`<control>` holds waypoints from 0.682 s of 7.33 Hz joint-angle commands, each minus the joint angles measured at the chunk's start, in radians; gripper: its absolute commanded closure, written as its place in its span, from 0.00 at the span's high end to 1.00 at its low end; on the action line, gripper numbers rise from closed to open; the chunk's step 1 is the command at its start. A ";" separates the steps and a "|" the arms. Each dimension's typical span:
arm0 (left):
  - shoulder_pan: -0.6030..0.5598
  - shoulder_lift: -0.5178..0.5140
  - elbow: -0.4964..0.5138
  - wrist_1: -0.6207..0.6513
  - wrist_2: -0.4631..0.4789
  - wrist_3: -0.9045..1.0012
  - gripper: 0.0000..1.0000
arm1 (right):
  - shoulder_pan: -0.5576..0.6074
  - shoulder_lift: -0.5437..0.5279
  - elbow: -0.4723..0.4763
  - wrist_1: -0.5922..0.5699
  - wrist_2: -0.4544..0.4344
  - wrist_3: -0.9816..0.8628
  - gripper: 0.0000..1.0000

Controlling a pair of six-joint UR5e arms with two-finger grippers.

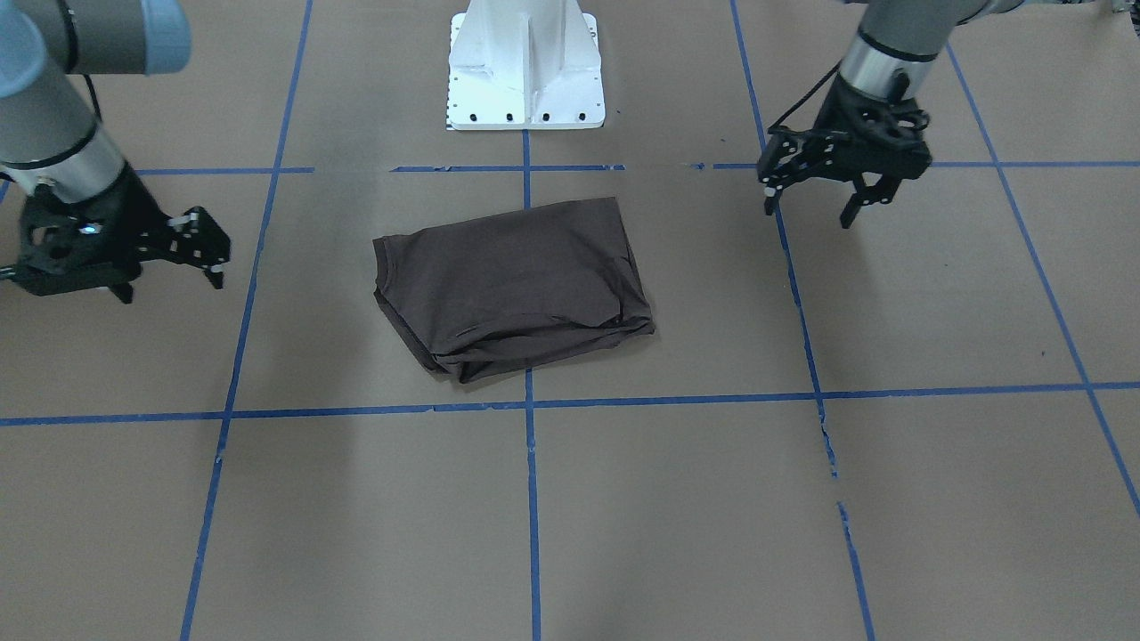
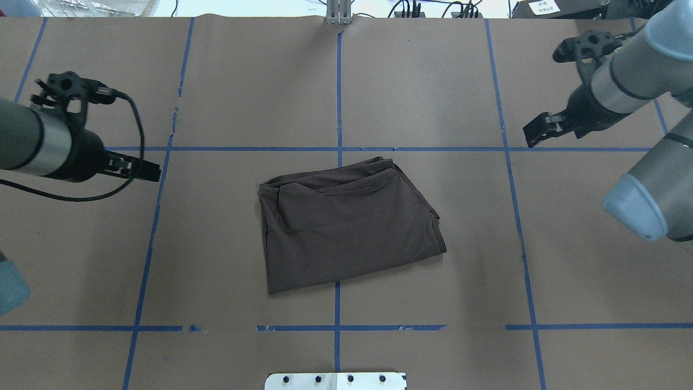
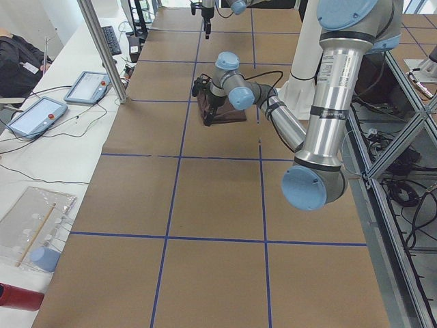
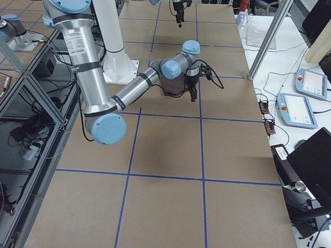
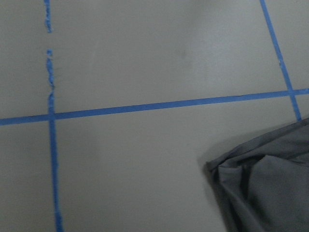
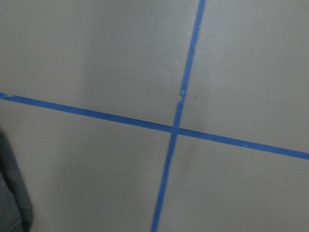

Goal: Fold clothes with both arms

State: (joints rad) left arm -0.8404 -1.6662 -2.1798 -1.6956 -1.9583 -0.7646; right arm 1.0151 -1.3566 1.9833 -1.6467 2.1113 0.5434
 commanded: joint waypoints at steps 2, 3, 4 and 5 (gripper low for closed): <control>-0.280 0.201 -0.009 -0.003 -0.088 0.490 1.00 | 0.271 -0.211 -0.015 -0.036 0.119 -0.461 1.00; -0.409 0.259 0.020 -0.007 -0.155 0.700 1.00 | 0.314 -0.308 -0.018 -0.024 0.113 -0.502 1.00; -0.543 0.273 0.091 -0.004 -0.250 0.829 1.00 | 0.367 -0.387 -0.023 -0.009 0.110 -0.534 1.00; -0.636 0.287 0.230 -0.012 -0.304 0.849 1.00 | 0.410 -0.410 -0.065 -0.008 0.113 -0.534 1.00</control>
State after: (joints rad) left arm -1.3376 -1.4058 -2.0834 -1.7019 -2.1776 -0.0133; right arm 1.3626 -1.7048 1.9530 -1.6610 2.2213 0.0343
